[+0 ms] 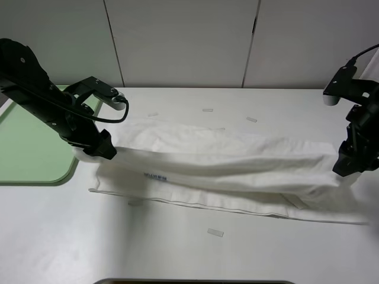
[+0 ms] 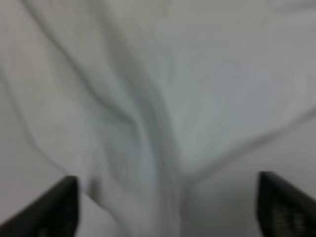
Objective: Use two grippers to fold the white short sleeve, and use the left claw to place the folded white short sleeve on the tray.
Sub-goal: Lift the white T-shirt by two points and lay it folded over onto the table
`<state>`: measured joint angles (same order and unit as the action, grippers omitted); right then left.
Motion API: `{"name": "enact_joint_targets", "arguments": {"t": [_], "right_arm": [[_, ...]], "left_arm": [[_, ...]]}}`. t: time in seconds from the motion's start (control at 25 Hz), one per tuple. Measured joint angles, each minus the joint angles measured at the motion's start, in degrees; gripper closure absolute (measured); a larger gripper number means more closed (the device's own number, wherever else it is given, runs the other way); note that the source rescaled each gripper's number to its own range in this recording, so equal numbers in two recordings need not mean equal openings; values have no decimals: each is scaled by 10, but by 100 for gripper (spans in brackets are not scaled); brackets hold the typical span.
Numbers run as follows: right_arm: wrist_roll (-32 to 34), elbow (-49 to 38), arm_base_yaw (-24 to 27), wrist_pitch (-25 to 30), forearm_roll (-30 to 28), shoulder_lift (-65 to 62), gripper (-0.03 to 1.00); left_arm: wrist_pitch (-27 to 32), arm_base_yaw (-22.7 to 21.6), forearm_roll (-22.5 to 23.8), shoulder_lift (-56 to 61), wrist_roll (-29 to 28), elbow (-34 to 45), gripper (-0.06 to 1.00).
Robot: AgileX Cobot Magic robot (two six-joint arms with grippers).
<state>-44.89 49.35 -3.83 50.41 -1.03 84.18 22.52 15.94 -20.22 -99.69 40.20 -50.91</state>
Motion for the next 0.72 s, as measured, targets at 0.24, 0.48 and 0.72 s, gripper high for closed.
{"name": "enact_joint_targets", "arguments": {"t": [0.24, 0.48, 0.72], "right_arm": [[98, 0, 3, -1, -50, 0, -2], [102, 0, 5, 7, -50, -5, -3], [102, 0, 5, 21, -50, -46, -3]], "left_arm": [[-3, 0, 1, 0, 0, 0, -3], [-1, 0, 1, 0, 0, 0, -5], [25, 0, 1, 7, 0, 0, -5]]}}
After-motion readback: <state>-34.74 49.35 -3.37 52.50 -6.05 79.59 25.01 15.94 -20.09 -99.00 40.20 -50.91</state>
